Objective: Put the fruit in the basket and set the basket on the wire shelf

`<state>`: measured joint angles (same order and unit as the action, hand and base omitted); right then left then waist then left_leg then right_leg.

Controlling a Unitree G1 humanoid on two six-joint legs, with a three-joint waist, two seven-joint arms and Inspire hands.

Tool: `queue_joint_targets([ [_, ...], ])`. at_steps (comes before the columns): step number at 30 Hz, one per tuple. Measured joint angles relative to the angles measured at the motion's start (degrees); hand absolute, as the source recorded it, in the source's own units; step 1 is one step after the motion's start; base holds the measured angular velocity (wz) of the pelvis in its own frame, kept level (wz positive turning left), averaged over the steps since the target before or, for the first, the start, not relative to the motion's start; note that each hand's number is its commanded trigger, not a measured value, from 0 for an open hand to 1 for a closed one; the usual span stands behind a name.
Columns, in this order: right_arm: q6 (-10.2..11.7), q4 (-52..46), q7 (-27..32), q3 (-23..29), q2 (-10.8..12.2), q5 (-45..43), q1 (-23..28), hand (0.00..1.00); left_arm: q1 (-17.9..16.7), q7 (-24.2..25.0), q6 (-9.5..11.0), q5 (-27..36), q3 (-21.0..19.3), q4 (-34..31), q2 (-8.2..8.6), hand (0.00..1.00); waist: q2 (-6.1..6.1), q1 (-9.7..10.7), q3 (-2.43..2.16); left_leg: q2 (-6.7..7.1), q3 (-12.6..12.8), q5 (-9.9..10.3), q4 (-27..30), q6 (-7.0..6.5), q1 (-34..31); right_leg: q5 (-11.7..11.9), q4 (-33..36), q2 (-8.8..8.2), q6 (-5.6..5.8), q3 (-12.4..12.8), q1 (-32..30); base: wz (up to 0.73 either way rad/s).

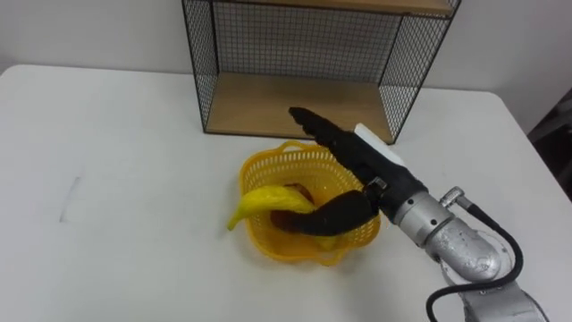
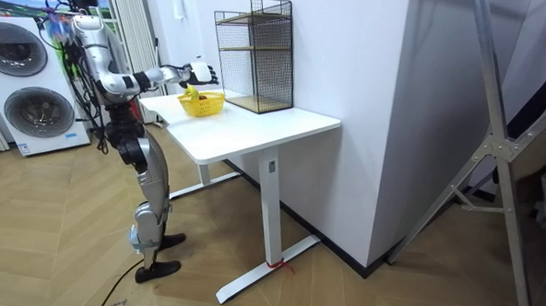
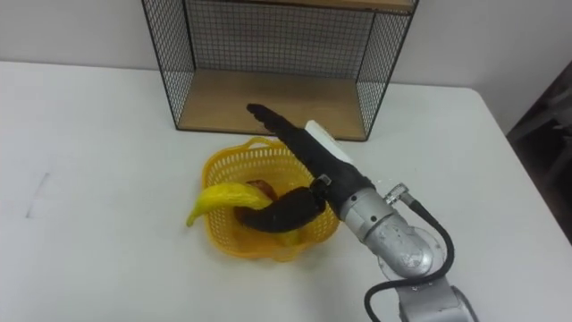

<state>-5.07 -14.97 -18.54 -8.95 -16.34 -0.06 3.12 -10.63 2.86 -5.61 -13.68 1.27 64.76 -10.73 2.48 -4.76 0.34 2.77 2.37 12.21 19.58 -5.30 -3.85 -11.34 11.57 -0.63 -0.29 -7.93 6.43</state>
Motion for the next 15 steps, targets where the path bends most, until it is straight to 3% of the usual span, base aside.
queue_joint_targets([
  [9,0.15,-0.29,3.99,9.04,-0.14,14.47,1.38,0.00,-5.20,-2.55,2.18,17.59,-11.05,1.51,-0.35,0.00,-0.38,0.88,-0.20,0.06,-0.18,-0.01,0.04,0.03,0.59,0.01,-0.56,-0.03,0.00,-0.16,0.86,0.00],
  [12,0.16,-0.48,7.44,12.48,-0.49,20.27,2.38,0.00,-7.14,-5.88,2.40,25.41,-18.03,1.80,-0.36,0.00,-0.95,0.44,-0.58,0.01,-0.09,0.00,0.09,0.04,0.65,0.06,-0.80,-0.06,-0.04,-0.12,1.07,0.00],
  [15,0.16,-0.79,11.34,16.13,-0.69,20.51,4.00,0.00,-7.22,-11.66,2.64,31.65,-26.84,1.38,-0.36,0.00,-1.99,-0.29,-0.54,0.09,-0.33,-0.02,0.17,0.02,0.59,0.07,-0.87,-0.08,-0.02,-0.07,1.33,0.04],
])
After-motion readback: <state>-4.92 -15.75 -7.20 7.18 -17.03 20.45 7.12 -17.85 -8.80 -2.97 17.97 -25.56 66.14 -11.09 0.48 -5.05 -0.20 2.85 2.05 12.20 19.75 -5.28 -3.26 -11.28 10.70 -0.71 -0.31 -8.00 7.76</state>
